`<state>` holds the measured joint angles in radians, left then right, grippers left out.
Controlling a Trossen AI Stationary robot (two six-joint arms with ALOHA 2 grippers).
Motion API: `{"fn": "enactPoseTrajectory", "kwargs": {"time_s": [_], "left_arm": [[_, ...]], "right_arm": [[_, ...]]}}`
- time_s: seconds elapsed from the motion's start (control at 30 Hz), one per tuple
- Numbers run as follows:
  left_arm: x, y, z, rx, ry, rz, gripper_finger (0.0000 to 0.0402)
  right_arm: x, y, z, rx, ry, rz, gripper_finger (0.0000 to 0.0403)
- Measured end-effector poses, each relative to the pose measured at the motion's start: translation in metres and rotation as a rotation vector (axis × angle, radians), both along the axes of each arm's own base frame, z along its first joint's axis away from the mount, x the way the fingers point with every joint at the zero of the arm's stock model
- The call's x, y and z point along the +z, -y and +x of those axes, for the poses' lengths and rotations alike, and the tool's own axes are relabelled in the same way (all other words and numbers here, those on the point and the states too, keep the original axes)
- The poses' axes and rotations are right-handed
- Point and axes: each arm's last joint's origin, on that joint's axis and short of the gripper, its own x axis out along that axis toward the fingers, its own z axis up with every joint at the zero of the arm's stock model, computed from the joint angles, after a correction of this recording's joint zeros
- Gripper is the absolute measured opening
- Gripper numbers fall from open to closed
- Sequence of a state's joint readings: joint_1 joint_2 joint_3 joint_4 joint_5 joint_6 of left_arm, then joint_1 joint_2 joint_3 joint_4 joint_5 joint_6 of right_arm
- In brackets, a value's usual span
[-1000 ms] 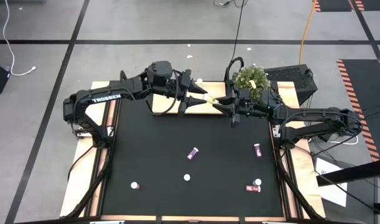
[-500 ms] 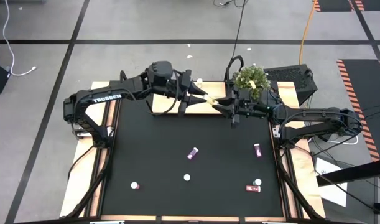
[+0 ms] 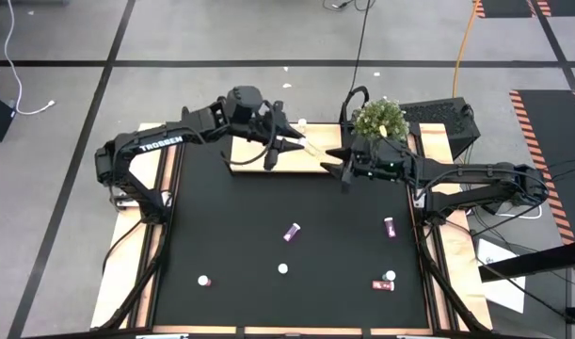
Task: Pick and place medicine bottles onto shelf by color
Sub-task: Put the top yellow medicine bottle on the shelf aligned with the other yellow medicine bottle
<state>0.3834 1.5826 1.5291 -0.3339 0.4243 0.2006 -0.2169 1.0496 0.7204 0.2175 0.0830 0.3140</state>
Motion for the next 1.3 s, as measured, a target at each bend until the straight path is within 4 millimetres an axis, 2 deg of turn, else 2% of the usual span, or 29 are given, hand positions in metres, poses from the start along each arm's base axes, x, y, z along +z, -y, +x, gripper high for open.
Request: {"fn": "enactPoseTrajectory", "kwargs": {"time_s": [0.17, 0.37, 0.57, 0.7, 0.77, 1.03, 1.3], "left_arm": [[-0.03, -0.036, -0.006, 0.097, -0.185, 0.02, 0.0137], [-0.084, -0.07, 0.012, 0.139, -0.337, 0.051, 0.0127], [-0.125, -0.086, 0.021, 0.184, -0.506, 0.165, 0.0131], [-0.149, -0.091, 0.02, 0.144, -0.618, 0.168, 0.0131], [-0.154, -0.092, 0.021, 0.133, -0.637, 0.186, 0.0129], [-0.152, -0.097, 0.022, 0.16, -0.637, 0.266, 0.0132], [-0.154, -0.098, 0.019, 0.169, -0.665, 0.263, 0.0133]], "right_arm": [[0.0, 0.0, 0.0, -0.031, 0.008, 0.018, 0.0248], [0.0, 0.001, -0.001, -0.099, 0.004, -0.003, 0.0243], [-0.002, 0.001, -0.001, -0.13, 0.0, 0.044, 0.0243], [-0.002, 0.002, -0.002, -0.159, 0.002, 0.045, 0.0243], [-0.002, 0.002, -0.002, -0.159, 0.002, 0.045, 0.0242], [-0.002, 0.002, -0.002, -0.16, 0.002, 0.045, 0.0242], [-0.002, 0.002, -0.002, -0.158, -0.002, 0.034, 0.0242]]}}
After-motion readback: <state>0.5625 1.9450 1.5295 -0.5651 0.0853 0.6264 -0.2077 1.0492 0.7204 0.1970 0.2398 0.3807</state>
